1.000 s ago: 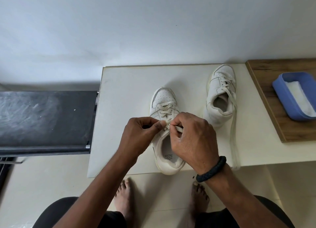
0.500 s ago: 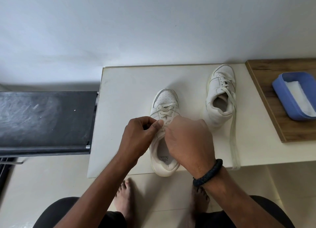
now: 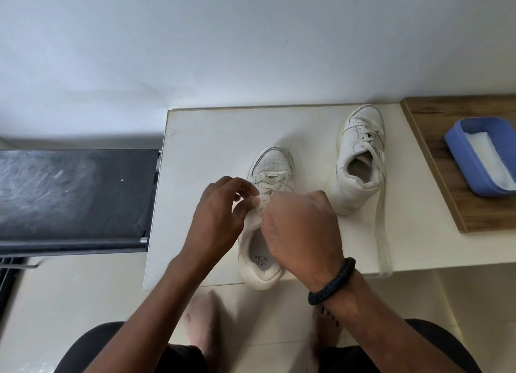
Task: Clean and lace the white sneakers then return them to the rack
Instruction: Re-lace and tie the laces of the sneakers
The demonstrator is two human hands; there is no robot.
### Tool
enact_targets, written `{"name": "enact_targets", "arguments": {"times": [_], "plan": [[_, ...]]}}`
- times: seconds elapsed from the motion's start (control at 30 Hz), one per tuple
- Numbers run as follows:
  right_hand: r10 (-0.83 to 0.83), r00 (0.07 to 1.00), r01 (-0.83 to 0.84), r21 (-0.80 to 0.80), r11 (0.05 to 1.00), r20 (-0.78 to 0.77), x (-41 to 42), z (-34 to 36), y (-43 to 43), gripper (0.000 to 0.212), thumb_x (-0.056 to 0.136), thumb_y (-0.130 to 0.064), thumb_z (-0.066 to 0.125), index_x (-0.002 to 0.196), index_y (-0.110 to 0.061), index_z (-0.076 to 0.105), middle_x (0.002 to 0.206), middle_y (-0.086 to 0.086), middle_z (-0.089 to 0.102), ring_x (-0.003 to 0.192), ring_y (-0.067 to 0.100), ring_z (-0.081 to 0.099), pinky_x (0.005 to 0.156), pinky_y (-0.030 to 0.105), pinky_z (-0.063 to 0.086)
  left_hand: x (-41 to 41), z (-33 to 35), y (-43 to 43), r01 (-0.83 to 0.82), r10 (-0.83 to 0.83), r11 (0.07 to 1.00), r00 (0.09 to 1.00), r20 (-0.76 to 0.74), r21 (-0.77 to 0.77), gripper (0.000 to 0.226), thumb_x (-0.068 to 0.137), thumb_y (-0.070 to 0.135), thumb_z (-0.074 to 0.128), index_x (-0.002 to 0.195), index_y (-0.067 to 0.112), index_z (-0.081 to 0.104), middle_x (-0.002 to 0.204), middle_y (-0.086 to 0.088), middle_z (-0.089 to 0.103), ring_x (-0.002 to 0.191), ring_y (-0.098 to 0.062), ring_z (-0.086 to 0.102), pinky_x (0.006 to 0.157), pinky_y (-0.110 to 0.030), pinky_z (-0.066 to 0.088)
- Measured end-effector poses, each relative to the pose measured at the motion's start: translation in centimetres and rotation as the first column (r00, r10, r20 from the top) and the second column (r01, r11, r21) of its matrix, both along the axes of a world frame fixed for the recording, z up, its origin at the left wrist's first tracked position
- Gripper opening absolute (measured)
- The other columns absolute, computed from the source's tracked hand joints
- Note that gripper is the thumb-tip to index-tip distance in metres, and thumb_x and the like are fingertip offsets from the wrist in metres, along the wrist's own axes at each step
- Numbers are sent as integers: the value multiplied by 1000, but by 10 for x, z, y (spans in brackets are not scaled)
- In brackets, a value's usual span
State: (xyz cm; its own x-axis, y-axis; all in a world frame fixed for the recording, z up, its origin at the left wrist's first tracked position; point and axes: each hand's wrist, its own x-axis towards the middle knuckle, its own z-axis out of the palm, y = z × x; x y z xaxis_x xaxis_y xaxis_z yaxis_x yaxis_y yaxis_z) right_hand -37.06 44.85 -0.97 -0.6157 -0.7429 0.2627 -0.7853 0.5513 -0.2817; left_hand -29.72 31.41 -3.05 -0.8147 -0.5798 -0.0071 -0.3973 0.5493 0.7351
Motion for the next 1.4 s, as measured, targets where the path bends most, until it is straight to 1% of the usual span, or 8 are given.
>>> {"name": "enact_targets", "arguments": {"times": [0.1,0.27,0.6,0.77,0.9,1.1,1.3,1.4], "plan": [[-22,1000,22,10,1000,23,0,0,1,9,81,-22,64,75,-18,58,63,-5,60,54,16,46,72,37,51,6,1,0,-114,116,979,993,-2,-170,6,91,28,70,90,22,70,90,6,65,85,-16,59,74,-27,39],[-38,999,38,-5,999,27,-1,0,1,13,81,-22,67,73,-19,58,61,-6,59,53,16,47,73,37,51,14,11,8,9,-8,1000,998,68,-23,6,90,31,71,90,27,76,84,10,70,78,-6,65,75,-35,53],[-39,997,40,-13,999,64,-2,2,2,14,81,-23,69,72,-19,58,61,-8,59,54,16,54,75,38,52,12,11,10,-12,11,997,1000,18,73,3,86,23,75,84,24,77,82,11,70,78,0,66,68,-6,44],[-62,995,64,-23,998,78,-1,1,3,19,81,-26,73,72,-20,58,58,-9,58,52,12,40,73,36,52,12,11,16,-23,23,1000,999,-25,-21,3,82,20,77,80,23,76,76,10,68,72,-4,65,68,-25,53],[-135,988,135,-4,991,76,5,3,2,20,76,-25,78,71,-18,59,54,-6,59,47,18,44,61,32,49,11,13,26,-39,34,988,999,-37,-148,5,83,20,77,79,22,75,76,10,66,68,-5,63,65,-28,52],[-168,858,222,-55,974,486,-5,-7,4,14,86,-28,68,75,-23,61,65,-4,65,66,28,63,66,37,53,14,12,18,-14,13,999,999,-30,-43,6,84,21,77,83,26,79,79,13,69,73,0,67,68,-19,51],[16,984,-18,12,1000,175,-5,-3,1,17,82,-21,70,76,-20,55,68,-5,63,60,24,58,68,37,48,14,13,18,-67,70,981,997,-11,181,9,88,20,74,85,27,77,79,19,73,78,5,67,64,-6,44],[-26,983,19,41,999,179,-2,-4,-2,13,85,-23,68,81,-21,56,75,-5,66,66,24,61,72,40,49,9,16,25,-77,75,995,997,25,66,6,91,22,70,90,25,75,81,19,72,81,3,66,73,-11,48]]}}
